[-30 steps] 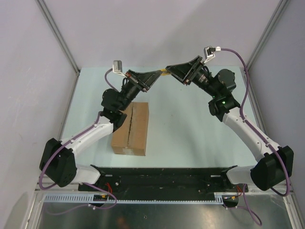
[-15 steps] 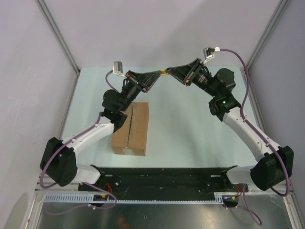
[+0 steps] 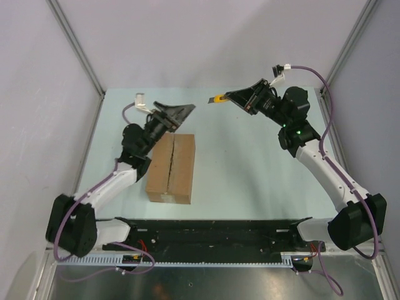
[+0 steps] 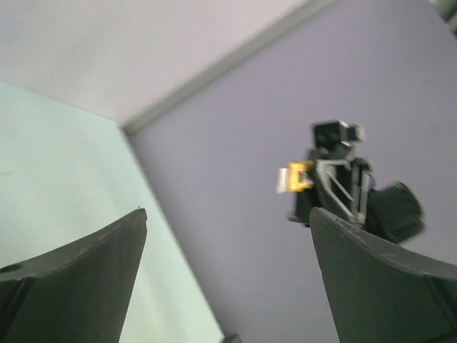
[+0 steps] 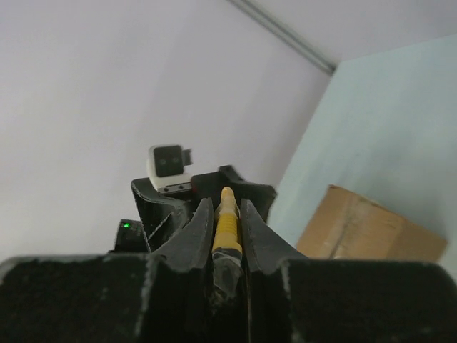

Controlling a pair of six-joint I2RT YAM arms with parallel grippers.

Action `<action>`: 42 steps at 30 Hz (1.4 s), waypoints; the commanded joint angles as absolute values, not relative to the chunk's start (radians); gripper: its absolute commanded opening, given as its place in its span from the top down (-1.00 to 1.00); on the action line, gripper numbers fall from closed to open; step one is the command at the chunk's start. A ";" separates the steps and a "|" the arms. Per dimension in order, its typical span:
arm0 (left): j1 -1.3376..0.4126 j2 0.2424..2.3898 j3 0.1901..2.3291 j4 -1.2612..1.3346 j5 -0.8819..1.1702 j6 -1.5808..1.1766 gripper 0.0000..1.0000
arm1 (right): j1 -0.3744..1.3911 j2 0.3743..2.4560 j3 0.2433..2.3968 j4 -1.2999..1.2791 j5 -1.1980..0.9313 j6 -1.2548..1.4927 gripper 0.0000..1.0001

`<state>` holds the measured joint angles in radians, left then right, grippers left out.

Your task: Unpack the express box

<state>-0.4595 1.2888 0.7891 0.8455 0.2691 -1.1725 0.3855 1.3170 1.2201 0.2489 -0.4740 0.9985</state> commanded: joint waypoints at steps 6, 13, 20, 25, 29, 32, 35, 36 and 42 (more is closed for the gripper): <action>-0.238 0.914 0.794 -0.193 -0.052 -0.638 -0.99 | 0.400 1.269 1.264 -0.049 -0.325 0.730 1.00; -0.229 0.951 0.792 -0.478 -0.043 -0.555 -0.99 | 0.463 1.301 1.264 -0.127 -0.261 0.657 1.00; -0.213 0.997 0.710 -0.560 -0.009 -0.618 -0.99 | 0.508 1.321 1.264 -0.144 -0.219 0.644 1.00; -0.207 1.012 0.709 -0.542 0.139 -0.607 -0.99 | 0.514 1.324 1.262 -0.167 -0.203 0.638 1.00; -0.206 1.066 0.703 -0.525 0.251 -0.633 -0.98 | 0.520 1.321 1.258 -0.170 -0.186 0.638 1.00; -0.206 1.124 0.706 -0.500 0.334 -0.667 -0.93 | 0.523 1.316 1.255 -0.166 -0.172 0.643 1.00; -0.202 1.172 0.707 -0.442 0.434 -0.718 -0.89 | 0.528 1.310 1.250 -0.166 -0.158 0.643 1.00; -0.202 1.177 0.709 -0.421 0.457 -0.744 -0.88 | 0.532 1.309 1.249 -0.167 -0.147 0.640 1.00; -0.202 1.241 0.753 -0.270 0.544 -0.763 -0.86 | 0.554 1.305 1.243 -0.176 -0.104 0.621 1.00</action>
